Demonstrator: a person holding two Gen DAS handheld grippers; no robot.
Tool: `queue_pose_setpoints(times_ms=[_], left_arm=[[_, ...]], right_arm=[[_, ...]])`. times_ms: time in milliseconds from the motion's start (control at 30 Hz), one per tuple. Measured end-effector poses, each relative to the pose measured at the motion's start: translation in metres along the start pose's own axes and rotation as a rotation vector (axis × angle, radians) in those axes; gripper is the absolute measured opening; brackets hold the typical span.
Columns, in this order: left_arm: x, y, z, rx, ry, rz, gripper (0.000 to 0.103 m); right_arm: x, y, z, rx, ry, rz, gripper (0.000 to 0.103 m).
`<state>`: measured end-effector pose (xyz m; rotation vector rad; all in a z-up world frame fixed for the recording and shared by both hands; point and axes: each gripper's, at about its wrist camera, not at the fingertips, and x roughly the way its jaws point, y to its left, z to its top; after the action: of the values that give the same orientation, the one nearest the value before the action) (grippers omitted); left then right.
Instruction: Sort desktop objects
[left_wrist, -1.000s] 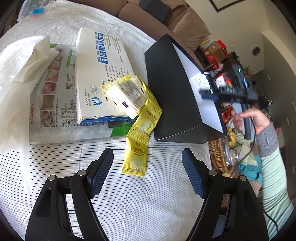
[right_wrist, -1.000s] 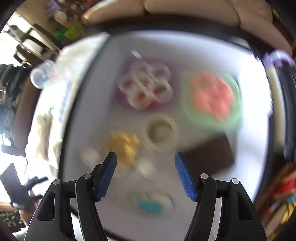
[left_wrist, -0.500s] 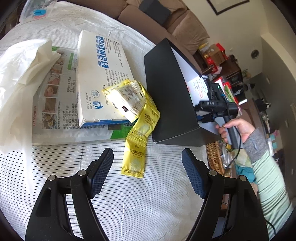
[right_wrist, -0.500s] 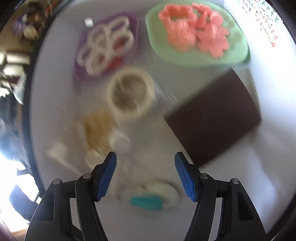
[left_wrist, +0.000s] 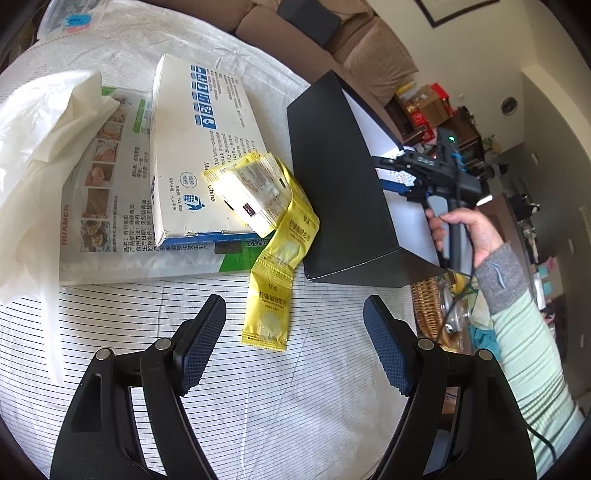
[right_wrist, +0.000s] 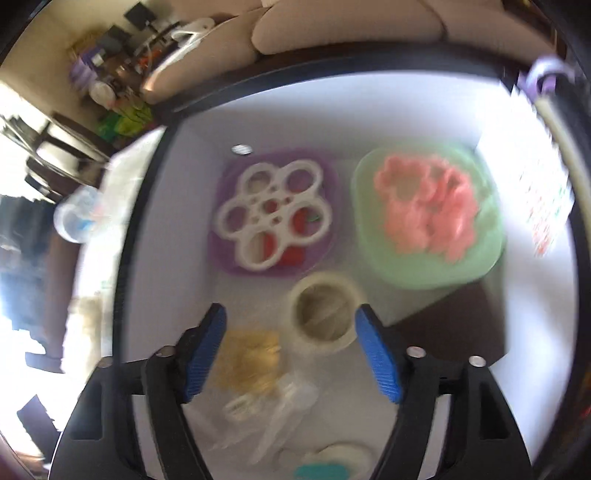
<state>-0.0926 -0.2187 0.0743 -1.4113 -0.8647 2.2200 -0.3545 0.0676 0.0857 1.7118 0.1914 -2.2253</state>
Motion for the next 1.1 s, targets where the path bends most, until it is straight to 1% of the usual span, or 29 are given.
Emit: queue_pose_setpoints(times_ms=[33, 67, 100, 200, 233, 300, 367, 500, 600, 667, 733, 800, 833, 933, 967, 1033, 1100], left_arm=[[0.0, 0.0, 0.0, -0.001, -0.001, 0.001, 0.075], [-0.002, 0.0, 0.001, -0.005, -0.006, -0.001, 0.075], [-0.002, 0.0, 0.0, -0.006, -0.009, -0.004, 0.075], [-0.006, 0.0, 0.001, -0.003, -0.017, -0.009, 0.075], [-0.006, 0.0, 0.001, -0.003, -0.018, -0.011, 0.075], [-0.006, 0.002, 0.002, -0.005, -0.018, -0.014, 0.075], [-0.006, 0.002, 0.002, -0.004, -0.015, -0.015, 0.075], [-0.002, 0.001, 0.0, 0.001, -0.007, -0.003, 0.075], [0.003, 0.003, 0.001, -0.004, -0.001, 0.001, 0.075], [0.004, 0.004, 0.001, -0.006, 0.001, 0.001, 0.075], [0.004, 0.004, 0.001, -0.008, 0.003, -0.002, 0.075], [0.004, 0.004, 0.0, -0.007, 0.004, -0.007, 0.075], [0.004, 0.004, 0.0, -0.005, 0.004, -0.008, 0.075], [0.002, 0.001, 0.0, -0.002, 0.0, -0.016, 0.075], [0.002, 0.001, -0.001, -0.002, -0.002, -0.017, 0.075], [-0.001, 0.001, 0.0, -0.003, -0.008, -0.019, 0.075], [-0.004, 0.002, 0.0, -0.01, -0.016, -0.021, 0.075]], right_arm=[[0.008, -0.003, 0.003, -0.016, 0.012, -0.013, 0.078], [0.009, -0.008, 0.002, -0.025, 0.043, -0.037, 0.078], [0.019, -0.009, 0.002, -0.015, 0.084, -0.046, 0.078], [0.029, -0.005, -0.003, -0.016, 0.155, -0.014, 0.082], [0.033, 0.0, -0.004, -0.019, 0.184, 0.013, 0.085], [0.033, 0.01, -0.006, -0.009, 0.2, 0.073, 0.086], [0.031, 0.019, -0.01, -0.024, 0.21, 0.114, 0.091], [0.033, 0.018, -0.015, -0.012, 0.202, 0.165, 0.091], [0.013, 0.011, -0.018, 0.012, 0.18, 0.108, 0.09], [-0.007, 0.002, -0.019, 0.041, 0.138, 0.069, 0.09], [-0.022, -0.005, -0.014, 0.06, 0.135, 0.053, 0.091], [-0.032, -0.012, -0.022, 0.045, 0.187, -0.007, 0.091], [-0.034, -0.021, -0.025, 0.044, 0.21, -0.022, 0.091], [-0.029, -0.043, -0.045, 0.06, 0.332, -0.064, 0.091], [-0.022, -0.046, -0.051, 0.069, 0.37, -0.067, 0.091], [-0.004, -0.05, -0.059, 0.097, 0.417, -0.047, 0.091], [0.009, -0.053, -0.062, 0.132, 0.43, -0.041, 0.091]])
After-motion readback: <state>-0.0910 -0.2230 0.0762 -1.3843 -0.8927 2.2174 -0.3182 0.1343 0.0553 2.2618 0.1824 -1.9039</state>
